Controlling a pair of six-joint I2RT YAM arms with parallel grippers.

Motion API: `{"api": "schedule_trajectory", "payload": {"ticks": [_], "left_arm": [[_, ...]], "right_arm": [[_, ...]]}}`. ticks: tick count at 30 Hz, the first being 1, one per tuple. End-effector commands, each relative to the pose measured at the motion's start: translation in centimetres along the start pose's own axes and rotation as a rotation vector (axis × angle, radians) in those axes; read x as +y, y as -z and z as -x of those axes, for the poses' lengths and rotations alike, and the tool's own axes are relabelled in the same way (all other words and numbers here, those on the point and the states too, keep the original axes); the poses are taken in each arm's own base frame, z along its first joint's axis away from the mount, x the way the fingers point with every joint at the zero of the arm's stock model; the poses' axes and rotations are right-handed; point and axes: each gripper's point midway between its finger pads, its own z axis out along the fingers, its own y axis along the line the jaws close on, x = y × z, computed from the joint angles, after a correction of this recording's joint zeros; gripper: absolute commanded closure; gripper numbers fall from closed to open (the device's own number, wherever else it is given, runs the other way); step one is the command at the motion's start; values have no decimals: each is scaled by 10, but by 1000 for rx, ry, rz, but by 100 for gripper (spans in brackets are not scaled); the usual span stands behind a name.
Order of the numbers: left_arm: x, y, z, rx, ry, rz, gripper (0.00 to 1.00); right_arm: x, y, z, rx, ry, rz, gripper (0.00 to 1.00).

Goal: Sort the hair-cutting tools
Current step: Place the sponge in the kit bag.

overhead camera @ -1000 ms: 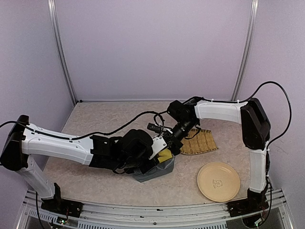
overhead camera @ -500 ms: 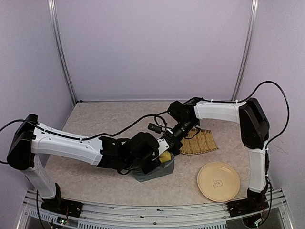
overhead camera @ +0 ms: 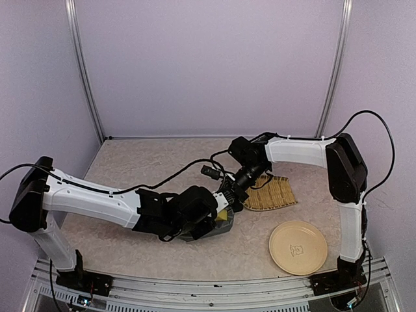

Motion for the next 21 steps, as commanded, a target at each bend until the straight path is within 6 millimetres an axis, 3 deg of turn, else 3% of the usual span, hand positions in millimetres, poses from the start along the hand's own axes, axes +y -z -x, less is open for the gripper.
{"api": "schedule_trajectory", "payload": {"ticks": [1,8,17,19,21], "left_arm": [[22,-17,-39,176,-2,83,100],[-3,-12,-46,211,-52,54,100],[11,21,-25,127,83,20,100],[18,18,-31,137,106,18,100],[21,13,-38,155,114,18,100]], "right_arm": [[21,3,7,-33,-25,81,100],[20,7,13,-40,-14,58,100],[17,11,16,-44,-14,42,99],[14,12,18,-37,-6,19,94],[10,17,21,-25,12,-25,83]]}}
